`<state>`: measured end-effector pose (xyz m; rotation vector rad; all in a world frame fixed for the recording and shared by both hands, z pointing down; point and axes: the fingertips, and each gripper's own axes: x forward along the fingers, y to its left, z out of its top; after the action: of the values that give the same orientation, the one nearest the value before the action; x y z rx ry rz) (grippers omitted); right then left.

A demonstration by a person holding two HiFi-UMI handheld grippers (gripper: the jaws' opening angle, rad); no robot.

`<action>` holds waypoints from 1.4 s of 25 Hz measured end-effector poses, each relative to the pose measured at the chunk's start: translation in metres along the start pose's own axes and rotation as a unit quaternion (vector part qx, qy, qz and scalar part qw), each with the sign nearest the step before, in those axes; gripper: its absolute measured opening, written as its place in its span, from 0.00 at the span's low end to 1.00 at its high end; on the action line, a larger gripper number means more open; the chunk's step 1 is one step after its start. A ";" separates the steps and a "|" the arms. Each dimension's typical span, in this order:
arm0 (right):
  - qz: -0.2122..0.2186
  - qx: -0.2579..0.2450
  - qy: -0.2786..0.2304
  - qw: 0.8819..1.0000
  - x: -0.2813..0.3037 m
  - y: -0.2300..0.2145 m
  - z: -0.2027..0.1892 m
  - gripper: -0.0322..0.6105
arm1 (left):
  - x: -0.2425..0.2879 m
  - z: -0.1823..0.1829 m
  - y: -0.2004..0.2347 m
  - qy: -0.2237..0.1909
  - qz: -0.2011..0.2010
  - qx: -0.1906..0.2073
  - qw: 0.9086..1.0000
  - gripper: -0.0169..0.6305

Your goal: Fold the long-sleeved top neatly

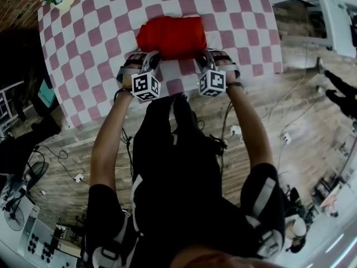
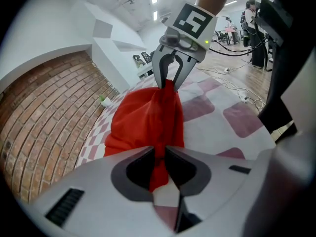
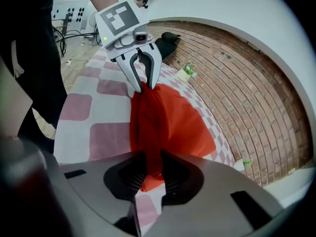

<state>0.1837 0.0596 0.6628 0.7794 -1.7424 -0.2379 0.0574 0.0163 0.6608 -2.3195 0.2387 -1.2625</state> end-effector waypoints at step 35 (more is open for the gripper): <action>0.049 0.227 -0.019 0.972 0.004 -0.102 -0.019 0.30 | -0.013 0.014 0.068 -0.016 -0.057 -0.145 0.988 0.31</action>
<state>0.2392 -0.0158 0.6184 1.0151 -1.8914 0.2258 0.0671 -0.0331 0.6110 -2.6300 0.2994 -1.3192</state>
